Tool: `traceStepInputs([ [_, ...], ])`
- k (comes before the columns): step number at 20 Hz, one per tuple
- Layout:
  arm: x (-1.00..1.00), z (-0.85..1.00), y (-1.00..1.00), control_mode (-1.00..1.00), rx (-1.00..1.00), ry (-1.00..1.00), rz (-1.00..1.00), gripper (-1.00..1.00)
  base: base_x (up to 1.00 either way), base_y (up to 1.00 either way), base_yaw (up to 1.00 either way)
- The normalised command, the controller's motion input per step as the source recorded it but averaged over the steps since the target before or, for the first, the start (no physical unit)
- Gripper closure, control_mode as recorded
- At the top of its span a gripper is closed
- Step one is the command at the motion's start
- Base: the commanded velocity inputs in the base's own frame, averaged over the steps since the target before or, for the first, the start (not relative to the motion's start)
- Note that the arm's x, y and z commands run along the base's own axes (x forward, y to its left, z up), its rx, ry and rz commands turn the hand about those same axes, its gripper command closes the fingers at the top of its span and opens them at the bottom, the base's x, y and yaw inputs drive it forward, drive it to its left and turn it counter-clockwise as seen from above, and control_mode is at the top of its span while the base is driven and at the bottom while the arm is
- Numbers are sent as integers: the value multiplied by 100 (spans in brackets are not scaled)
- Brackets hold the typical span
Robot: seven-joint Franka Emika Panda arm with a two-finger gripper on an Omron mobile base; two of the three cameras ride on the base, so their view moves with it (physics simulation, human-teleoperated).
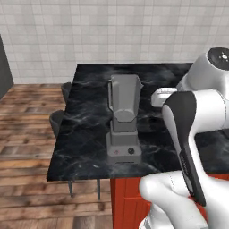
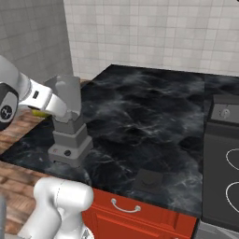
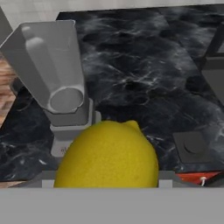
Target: Grab the lemon and lemon wedge from the fridge, place them in the blender, close the lid, and turn on the blender to create a marinade.
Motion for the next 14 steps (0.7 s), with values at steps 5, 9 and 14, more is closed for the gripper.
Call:
traceStepInputs([
  [5,65,19,22,-100,0,0,0,100,0,0,0],
  [9,94,0,40,-100,0,2,0,100,0,0,0],
  [14,86,3,35,-100,0,2,0,100,0,0,0],
])
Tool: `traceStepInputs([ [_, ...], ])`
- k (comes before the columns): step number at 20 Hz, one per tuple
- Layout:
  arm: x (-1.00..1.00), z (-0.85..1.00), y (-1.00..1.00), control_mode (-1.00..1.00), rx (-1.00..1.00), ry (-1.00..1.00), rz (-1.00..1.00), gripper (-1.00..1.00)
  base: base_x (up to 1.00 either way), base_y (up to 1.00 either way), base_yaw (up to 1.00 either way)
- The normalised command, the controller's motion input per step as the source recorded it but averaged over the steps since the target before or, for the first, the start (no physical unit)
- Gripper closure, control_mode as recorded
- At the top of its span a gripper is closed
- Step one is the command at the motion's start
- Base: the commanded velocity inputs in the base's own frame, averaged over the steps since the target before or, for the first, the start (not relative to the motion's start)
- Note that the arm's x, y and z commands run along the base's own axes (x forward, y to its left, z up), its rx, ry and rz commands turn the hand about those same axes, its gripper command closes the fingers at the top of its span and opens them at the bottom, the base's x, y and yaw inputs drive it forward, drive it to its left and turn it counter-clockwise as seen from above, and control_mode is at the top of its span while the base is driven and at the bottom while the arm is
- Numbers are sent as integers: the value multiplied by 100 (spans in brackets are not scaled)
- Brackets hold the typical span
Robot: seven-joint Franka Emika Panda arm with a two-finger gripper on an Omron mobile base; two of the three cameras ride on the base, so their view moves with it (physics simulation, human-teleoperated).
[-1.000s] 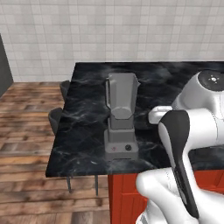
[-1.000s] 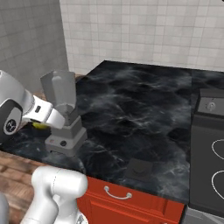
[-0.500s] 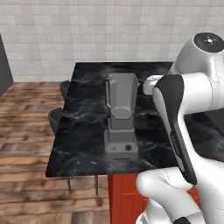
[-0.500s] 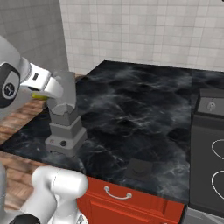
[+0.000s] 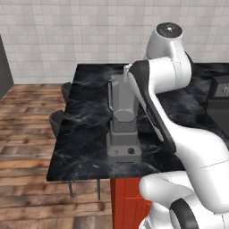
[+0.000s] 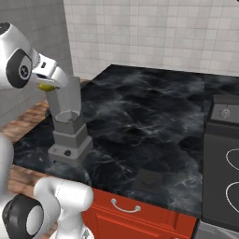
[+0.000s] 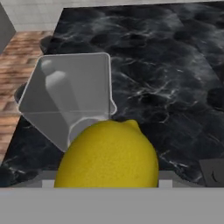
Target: Grab the lemon and lemon wedge from the fridge, place them in the blender, close the lid, and turn on the blender to create a marinade.
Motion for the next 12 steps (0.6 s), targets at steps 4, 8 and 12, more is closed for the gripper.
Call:
traceStepInputs([
  [4,64,13,5,-100,0,0,0,100,0,0,0],
  [8,94,-14,23,-100,0,9,0,100,0,0,0],
  [12,96,-40,43,-100,0,13,0,100,0,0,0],
])
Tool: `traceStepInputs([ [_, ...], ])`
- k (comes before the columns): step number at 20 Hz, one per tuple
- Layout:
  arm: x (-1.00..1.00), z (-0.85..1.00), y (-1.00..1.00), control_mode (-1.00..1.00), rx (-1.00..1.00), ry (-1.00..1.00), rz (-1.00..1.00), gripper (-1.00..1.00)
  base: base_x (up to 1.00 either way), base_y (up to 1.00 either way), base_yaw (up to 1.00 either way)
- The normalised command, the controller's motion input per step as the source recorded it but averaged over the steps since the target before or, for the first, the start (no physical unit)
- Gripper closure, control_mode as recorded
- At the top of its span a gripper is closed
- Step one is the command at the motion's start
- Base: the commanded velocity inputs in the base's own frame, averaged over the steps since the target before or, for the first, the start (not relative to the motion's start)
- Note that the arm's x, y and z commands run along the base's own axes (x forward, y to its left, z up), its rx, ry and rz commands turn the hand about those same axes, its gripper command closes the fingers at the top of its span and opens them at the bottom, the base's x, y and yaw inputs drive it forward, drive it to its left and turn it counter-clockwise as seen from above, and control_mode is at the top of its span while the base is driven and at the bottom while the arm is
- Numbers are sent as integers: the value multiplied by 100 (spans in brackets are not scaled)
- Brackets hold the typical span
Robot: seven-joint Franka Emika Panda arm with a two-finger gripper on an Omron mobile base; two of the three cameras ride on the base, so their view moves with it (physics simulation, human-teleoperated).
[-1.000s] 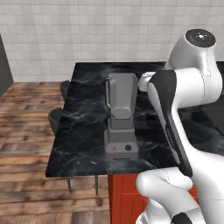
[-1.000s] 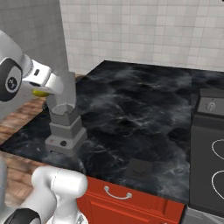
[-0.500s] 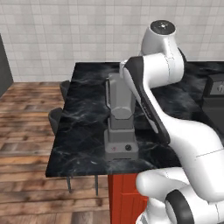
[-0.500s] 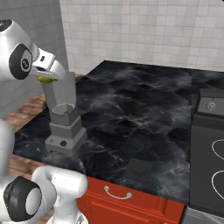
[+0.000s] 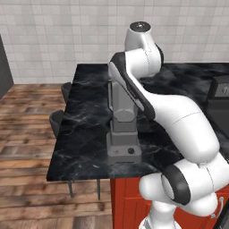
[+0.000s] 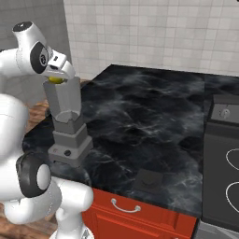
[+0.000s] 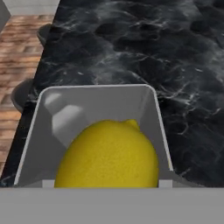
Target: Grab the lemon and lemon wedge from the fridge, place them in the blender, close the lid, and turn on the blender to create a marinade.
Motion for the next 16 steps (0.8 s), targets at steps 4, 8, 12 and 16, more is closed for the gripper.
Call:
traceStepInputs([
  [4,78,-43,43,-100,0,12,0,100,0,0,0],
  [8,64,-42,4,-100,0,10,2,100,0,0,0],
  [12,59,-37,0,-100,0,8,8,100,0,0,0],
  [16,41,-54,0,-100,0,7,13,100,0,0,0],
])
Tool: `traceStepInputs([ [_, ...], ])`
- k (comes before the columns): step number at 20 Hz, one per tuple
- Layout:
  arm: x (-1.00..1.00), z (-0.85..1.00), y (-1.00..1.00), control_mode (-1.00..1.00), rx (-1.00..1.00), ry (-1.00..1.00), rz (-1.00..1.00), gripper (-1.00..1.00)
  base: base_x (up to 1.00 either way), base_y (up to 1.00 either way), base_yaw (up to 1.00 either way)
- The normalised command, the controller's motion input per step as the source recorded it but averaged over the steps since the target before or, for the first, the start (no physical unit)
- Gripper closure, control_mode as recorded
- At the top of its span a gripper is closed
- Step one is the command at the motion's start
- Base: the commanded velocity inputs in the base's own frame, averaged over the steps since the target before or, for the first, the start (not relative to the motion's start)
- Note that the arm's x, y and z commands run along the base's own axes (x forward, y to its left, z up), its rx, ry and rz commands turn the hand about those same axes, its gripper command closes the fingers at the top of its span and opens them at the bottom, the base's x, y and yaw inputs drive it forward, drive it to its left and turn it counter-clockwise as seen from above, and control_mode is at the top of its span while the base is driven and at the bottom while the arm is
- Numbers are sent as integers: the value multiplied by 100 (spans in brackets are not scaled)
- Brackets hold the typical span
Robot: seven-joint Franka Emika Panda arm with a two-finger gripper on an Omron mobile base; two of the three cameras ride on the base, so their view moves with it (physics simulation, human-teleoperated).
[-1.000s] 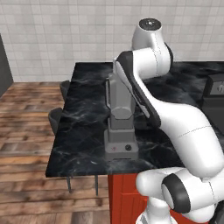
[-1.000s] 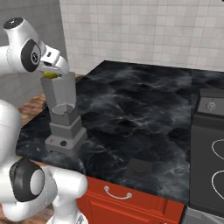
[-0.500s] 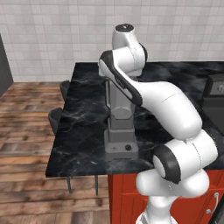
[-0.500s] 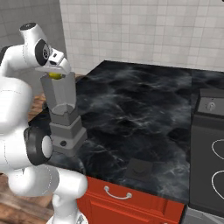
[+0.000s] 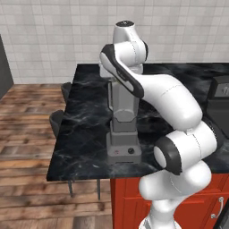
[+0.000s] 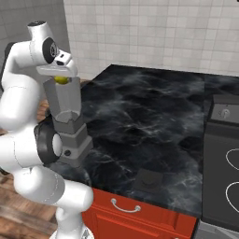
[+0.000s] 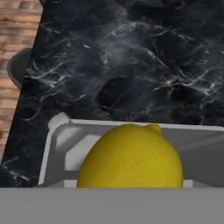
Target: Grab the lemon and lemon wedge from the fridge, place them in the blender, close the lid, and turn on the blender to create a marinade.
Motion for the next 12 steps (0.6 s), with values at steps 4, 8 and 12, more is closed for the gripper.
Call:
traceStepInputs([
  [4,-9,-69,0,-100,0,2,20,100,0,0,0],
  [8,-6,-71,0,-100,0,3,19,100,0,0,0],
  [12,0,-65,0,-100,0,4,16,-100,0,0,0],
])
